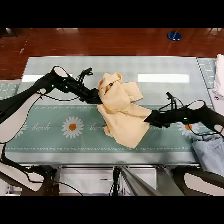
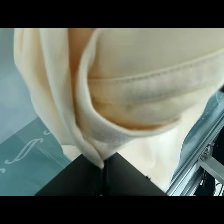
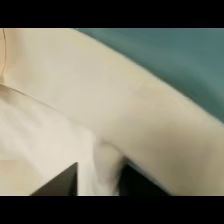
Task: Fold the shirts.
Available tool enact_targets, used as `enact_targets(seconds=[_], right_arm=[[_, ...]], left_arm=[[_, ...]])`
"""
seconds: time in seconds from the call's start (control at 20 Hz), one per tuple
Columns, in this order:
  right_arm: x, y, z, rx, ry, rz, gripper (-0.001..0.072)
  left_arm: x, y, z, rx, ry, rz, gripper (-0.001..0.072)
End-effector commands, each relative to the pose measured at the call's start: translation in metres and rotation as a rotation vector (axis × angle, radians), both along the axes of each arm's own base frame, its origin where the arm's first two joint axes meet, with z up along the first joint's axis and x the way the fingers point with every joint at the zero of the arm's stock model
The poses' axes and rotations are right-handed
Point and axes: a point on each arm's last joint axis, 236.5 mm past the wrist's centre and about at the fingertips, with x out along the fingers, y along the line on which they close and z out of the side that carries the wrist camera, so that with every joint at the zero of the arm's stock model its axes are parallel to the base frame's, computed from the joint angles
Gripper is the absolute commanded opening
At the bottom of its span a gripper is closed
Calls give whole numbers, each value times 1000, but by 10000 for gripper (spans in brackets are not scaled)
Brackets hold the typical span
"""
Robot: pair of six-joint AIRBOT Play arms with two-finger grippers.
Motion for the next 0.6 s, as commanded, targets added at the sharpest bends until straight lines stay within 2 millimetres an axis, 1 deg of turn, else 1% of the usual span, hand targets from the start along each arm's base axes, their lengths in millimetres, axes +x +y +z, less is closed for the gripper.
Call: enact_targets(seconds=[0.0, 0.05, 0.1, 0.15, 0.2, 0.25, 0.3, 0.4, 0.45, 0.5, 0.55], right_arm=[[9, 37, -12, 10, -10, -43, 64], [18, 43, -6, 35, -36, -70, 21], [26, 47, 4, 65, -70, -73, 20], [35, 50, 19, 89, -121, -58, 20], [42, 51, 38, 109, -168, -45, 20], [52, 51, 64, 132, -228, -35, 20], [61, 48, 95, 152, -300, -30, 20], [77, 39, 173, 179, -495, -27, 20], [83, 32, 220, 180, -617, -31, 20], [85, 23, 266, 177, -732, -47, 19], [84, 14, 317, 173, -850, -72, 19]], left_arm=[[1, 0, 2, -5, -8, 1, 36], [3, 1, 6, -15, -22, -2, 36], [6, 2, 12, -24, -37, 7, 35], [11, 5, 23, -38, -55, 22, 35], [17, 9, 37, -52, -84, 35, 35], [26, 14, 57, -67, -132, 44, 34], [36, 22, 83, -81, -202, 56, 34], [55, 40, 152, -107, -374, 102, 34], [60, 50, 196, -125, -477, 127, 34], [59, 58, 239, -143, -577, 147, 34], [53, 65, 288, -165, -689, 168, 34]])
